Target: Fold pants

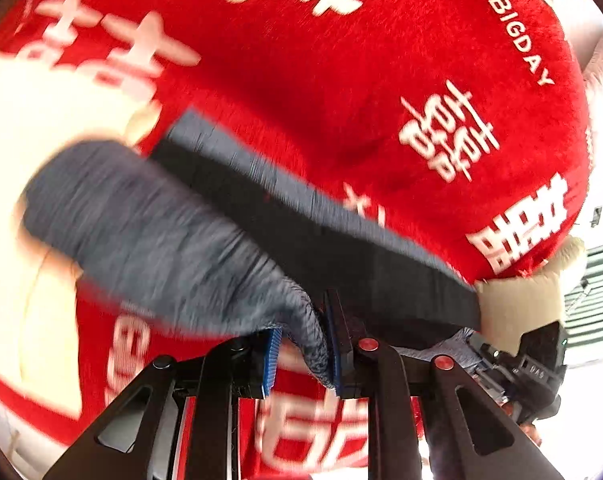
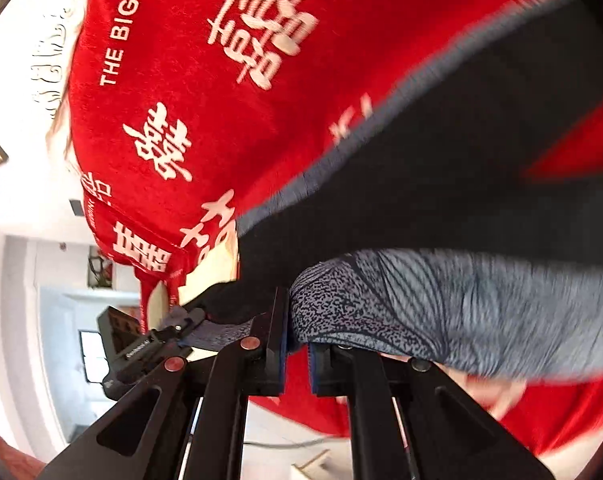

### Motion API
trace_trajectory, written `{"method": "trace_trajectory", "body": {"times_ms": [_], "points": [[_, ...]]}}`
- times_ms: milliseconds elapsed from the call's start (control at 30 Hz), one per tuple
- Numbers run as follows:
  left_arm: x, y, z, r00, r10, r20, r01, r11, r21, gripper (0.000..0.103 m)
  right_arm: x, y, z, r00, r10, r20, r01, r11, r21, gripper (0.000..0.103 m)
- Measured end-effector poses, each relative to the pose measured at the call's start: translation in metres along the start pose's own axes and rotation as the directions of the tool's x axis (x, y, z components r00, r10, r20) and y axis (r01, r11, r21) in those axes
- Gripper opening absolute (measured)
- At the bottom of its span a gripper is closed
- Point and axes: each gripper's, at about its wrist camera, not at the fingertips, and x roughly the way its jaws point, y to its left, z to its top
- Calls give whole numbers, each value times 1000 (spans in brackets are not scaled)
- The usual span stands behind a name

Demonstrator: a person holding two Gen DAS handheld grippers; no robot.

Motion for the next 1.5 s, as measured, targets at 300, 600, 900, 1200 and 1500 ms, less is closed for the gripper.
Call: {"method": "trace_trajectory", "body": {"times_ms": [300,600,900,1200,1500], "points": [[104,11,75,980,197,-5,-197,980,-26,23,108,-43,123,970,-154,-187,146,988,-56,9],[107,19,87,971,228,-67,-232,970,-73,26,132,-68,146,953,-93,-289,98,995,4,19],[86,-5,69,915,403,14,-404,913,51,81,113,-3,114,941,-232,-248,156,944,-290,39],[139,-10,42,792,610,39,-603,771,204,90,142,-34,137,926,-346,-152,294,912,-285,20],[122,-74,-7,877,477,-55,-446,852,275,90,45,-44,86,940,-335,-70,306,913,-269,44]]}}
